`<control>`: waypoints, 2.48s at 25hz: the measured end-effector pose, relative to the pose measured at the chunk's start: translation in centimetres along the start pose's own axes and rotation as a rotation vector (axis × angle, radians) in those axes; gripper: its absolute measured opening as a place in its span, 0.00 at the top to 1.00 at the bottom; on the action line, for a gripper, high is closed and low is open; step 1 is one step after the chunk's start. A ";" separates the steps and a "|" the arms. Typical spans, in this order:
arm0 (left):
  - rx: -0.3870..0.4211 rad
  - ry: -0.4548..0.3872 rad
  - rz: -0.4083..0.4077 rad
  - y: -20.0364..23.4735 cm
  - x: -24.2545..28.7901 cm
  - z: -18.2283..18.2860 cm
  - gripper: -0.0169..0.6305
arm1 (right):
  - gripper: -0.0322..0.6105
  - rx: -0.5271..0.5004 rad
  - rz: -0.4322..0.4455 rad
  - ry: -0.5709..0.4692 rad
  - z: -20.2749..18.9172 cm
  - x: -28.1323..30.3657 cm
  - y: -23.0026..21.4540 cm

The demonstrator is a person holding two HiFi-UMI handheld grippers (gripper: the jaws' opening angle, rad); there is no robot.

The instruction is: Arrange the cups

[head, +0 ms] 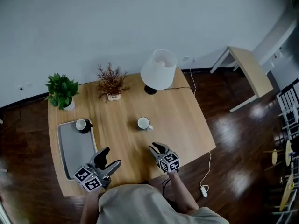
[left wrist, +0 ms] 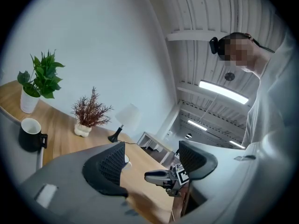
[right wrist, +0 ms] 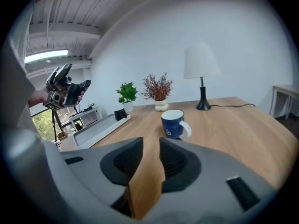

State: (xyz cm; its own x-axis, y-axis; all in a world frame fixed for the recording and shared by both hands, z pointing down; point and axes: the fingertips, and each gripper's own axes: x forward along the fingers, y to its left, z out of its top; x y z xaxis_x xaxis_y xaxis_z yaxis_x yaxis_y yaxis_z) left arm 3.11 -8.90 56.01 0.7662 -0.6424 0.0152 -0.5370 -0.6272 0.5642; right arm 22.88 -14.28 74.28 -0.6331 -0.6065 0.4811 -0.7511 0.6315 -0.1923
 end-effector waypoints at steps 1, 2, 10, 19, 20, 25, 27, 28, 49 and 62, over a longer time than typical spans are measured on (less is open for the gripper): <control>0.001 0.003 -0.006 -0.1 0.4 -0.1 0.43 | 0.78 0.002 -0.010 0.002 -0.1 -0.4 -0.5; 0.001 0.003 -0.013 -0.4 0.8 -0.2 0.43 | 0.78 -0.001 -0.015 0.008 -0.2 -0.8 -0.9; 0.019 -0.022 -0.040 -2.2 1.8 -0.5 0.43 | 0.72 -0.150 -0.030 0.152 -0.3 0.9 -2.5; 0.027 -0.061 0.016 -2.2 -0.3 -0.3 0.43 | 0.63 -0.346 -0.095 0.336 0.1 4.3 -7.9; 0.026 -0.065 0.024 -2.1 -0.6 -0.3 0.43 | 0.63 -0.352 -0.100 0.341 0.2 4.6 -8.1; 0.028 -0.077 0.055 -1.8 -1.7 -0.2 0.43 | 0.63 -0.445 -0.093 0.404 0.6 6.6 -8.7; 0.025 -0.076 0.066 -1.8 -2.0 -0.4 0.43 | 0.63 -0.507 -0.081 0.454 0.4 7.6 -8.9; 0.025 -0.075 0.067 -1.9 -2.0 -0.6 0.43 | 0.63 -0.534 -0.077 0.479 0.4 8.0 -9.0; -0.002 -0.121 0.073 -1.7 -3.4 -0.6 0.43 | 0.81 -0.348 0.106 0.573 0.0 10.2 -2.1; -0.015 -0.240 0.158 0.6 -8.0 0.9 0.43 | 0.81 -0.754 0.463 0.459 6.9 21.6 20.8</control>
State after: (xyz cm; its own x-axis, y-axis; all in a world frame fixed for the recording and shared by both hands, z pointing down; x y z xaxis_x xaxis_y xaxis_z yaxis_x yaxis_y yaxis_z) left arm -3.65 -4.49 55.50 0.5669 -0.8187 -0.0912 -0.6366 -0.5057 0.5823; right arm -7.72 -17.60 74.73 -0.5803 -0.0773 0.8107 -0.0318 0.9969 0.0723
